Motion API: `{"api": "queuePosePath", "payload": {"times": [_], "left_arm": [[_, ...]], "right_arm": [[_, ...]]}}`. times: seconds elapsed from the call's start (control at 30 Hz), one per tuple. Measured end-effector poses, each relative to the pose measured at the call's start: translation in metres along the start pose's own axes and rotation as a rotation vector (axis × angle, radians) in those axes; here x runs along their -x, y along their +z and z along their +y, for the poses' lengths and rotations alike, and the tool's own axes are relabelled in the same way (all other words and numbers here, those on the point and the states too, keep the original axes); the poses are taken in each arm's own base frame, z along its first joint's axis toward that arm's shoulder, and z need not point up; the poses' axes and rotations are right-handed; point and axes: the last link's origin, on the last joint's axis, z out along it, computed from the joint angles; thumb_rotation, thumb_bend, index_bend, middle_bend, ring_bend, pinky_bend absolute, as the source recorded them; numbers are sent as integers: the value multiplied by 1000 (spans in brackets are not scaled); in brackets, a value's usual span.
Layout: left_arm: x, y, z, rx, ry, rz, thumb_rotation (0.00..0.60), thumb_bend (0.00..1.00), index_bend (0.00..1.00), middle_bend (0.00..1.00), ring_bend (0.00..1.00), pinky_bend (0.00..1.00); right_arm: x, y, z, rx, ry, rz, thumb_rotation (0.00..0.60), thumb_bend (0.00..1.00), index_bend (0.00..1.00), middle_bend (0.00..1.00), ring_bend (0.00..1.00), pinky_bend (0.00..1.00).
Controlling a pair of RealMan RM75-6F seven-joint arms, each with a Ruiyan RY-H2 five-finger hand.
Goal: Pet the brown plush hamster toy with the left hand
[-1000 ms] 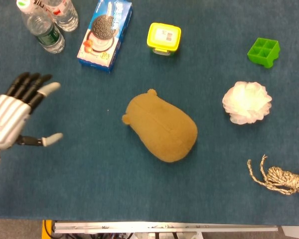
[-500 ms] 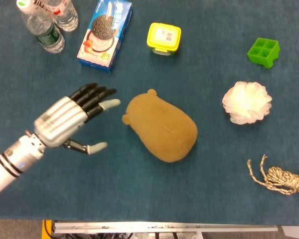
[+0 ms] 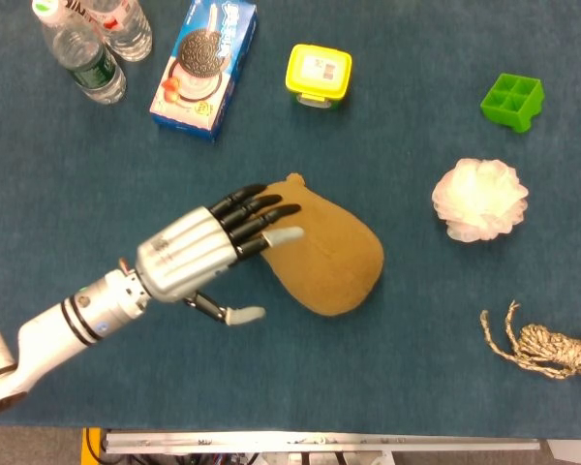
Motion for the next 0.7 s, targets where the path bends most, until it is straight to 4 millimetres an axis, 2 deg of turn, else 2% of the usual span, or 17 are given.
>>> {"api": "queuePosePath", "payload": {"times": [0.33,0.7], "left_arm": [[24,22,12,83,117,-41,217,234,91,28,23,0],[45,50,31,133,124,-74,215,233,91,18,11,0]], "right_arm": [[2,0,0,9,-2,-10,600,0,322,291,185,184],[2,-3,2,27,-13,-16,600,0,322,292,185,184]]}}
